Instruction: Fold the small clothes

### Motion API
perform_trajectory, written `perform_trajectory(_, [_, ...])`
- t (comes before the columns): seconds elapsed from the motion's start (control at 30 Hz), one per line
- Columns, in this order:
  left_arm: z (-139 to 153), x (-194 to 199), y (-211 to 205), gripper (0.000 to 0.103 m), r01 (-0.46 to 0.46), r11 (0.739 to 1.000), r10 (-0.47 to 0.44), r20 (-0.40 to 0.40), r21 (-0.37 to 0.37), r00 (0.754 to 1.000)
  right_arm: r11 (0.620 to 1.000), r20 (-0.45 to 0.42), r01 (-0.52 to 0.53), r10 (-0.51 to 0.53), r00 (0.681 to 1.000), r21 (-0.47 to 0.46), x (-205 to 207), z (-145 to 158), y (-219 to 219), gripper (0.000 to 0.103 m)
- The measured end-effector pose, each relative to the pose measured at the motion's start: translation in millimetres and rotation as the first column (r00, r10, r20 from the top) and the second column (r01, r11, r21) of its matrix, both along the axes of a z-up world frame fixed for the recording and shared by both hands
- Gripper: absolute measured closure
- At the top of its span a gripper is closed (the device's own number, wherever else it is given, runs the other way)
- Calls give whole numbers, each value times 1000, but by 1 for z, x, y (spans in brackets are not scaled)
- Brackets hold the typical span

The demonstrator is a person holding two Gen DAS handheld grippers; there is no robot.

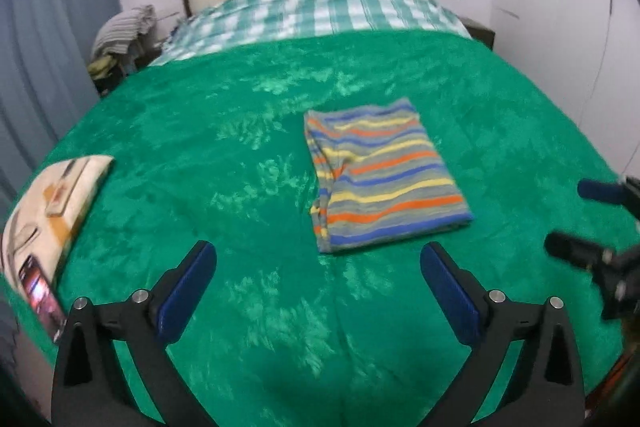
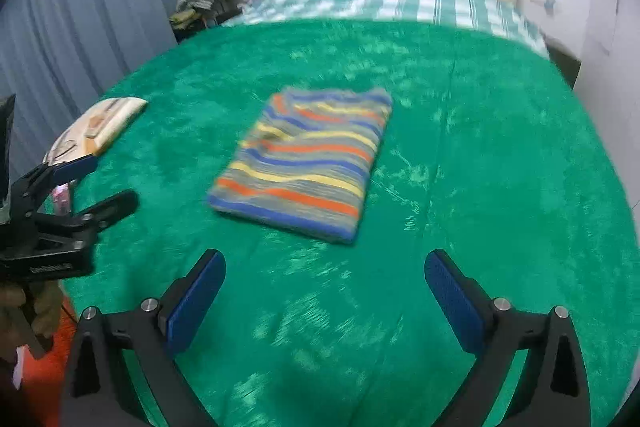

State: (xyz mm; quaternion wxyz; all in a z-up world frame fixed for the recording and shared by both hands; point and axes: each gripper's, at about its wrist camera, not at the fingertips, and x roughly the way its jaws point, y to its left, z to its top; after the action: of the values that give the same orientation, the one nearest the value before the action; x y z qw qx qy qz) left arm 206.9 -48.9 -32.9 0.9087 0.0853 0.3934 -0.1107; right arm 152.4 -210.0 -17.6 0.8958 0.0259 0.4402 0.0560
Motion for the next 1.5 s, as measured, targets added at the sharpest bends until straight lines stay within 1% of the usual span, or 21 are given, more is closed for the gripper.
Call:
perform_trajectory(0.1, [16,-14,6,1,-39,999,39,14,-36,999,999,21,-11,11,1000,-36,-25,17,14,3])
perform_trajectory(0.23, [32,-39,11,1,-70,997,71,31,-24,997,997,58,-11,16,998,-79,-54,37,30,3])
perform_trajectory(0.4, [43,-59,19,1,-91,996,92,35,-22,995,996,80,8,-1,997,-87,-79,50,37,3])
perform_trajectory(0.6, [51,-84,22,1,-167,985,165,49,48,985,996,79,32,-25,997,-85,-104,61,42,2])
perform_trajectory(0.67, [52,-93,23,1,-173,983,171,37,65,985,995,77,37,-30,997,-88,-113,65,45,1])
perform_trajectory(0.73, [54,-102,25,1,-176,982,175,20,63,984,995,69,37,-30,997,-90,-122,69,48,1])
perform_trajectory(0.87, [58,-117,27,1,-182,980,180,24,83,983,997,62,33,-29,998,-65,-139,79,51,1])
perform_trajectory(0.93, [59,-121,27,1,-180,979,180,15,91,984,998,47,29,-26,999,-56,-145,82,53,1])
perform_trajectory(1.03, [61,-125,31,1,-181,980,182,-10,79,983,997,42,44,-41,998,-62,-153,87,56,1])
perform_trajectory(1.2, [68,-129,33,1,-192,978,194,-10,75,981,997,31,48,-47,998,-55,-164,93,62,1])
perform_trajectory(1.5, [75,-135,32,1,-188,979,188,5,77,982,990,49,58,-52,997,-126,-168,99,70,1])
